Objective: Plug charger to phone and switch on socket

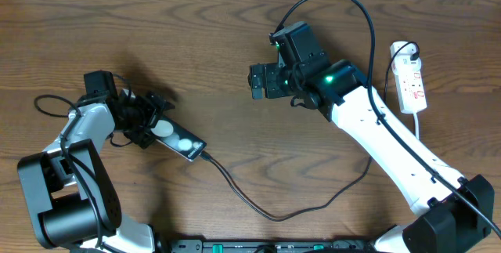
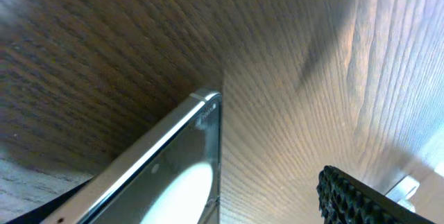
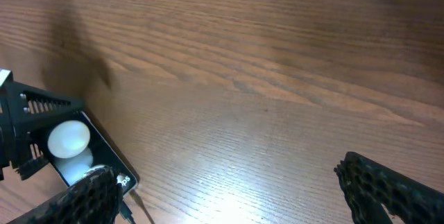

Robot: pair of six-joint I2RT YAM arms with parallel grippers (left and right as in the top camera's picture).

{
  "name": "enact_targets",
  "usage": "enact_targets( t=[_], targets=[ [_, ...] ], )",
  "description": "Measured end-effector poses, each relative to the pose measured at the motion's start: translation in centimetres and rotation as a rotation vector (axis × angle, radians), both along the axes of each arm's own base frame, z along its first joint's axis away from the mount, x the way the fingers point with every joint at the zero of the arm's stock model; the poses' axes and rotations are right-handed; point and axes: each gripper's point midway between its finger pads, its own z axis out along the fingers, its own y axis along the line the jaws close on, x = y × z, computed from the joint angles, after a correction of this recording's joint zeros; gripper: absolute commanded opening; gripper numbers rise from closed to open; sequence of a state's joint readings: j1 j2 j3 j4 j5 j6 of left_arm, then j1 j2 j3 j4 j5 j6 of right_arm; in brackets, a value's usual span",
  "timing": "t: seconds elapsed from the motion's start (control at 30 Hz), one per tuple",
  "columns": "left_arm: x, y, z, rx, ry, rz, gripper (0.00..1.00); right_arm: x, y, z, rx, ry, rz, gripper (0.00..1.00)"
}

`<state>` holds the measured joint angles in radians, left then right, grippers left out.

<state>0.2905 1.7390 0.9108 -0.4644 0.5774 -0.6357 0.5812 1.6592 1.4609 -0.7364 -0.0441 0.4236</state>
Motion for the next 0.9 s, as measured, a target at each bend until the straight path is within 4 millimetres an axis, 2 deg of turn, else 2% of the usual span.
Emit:
enact_targets(
  t=[0.43,0.7,0.9],
  targets=[
    [0.37,0.38,-0.05,-0.016,0.04,0.111,0.89,-0.01,0.0,-0.02,0.0,0.0,0.0,0.99],
    [0.42,0.41,-0.05,-0.015,0.038,0.113,0.89,-0.01,0.0,-0.01,0.0,0.0,0.0,0.99],
    [0.33,0.78,0.11,0.037,0.011,0.042,0.89,-0.06,-0.04,-0.06,-0.002,0.003,0.0,0.99]
  ],
)
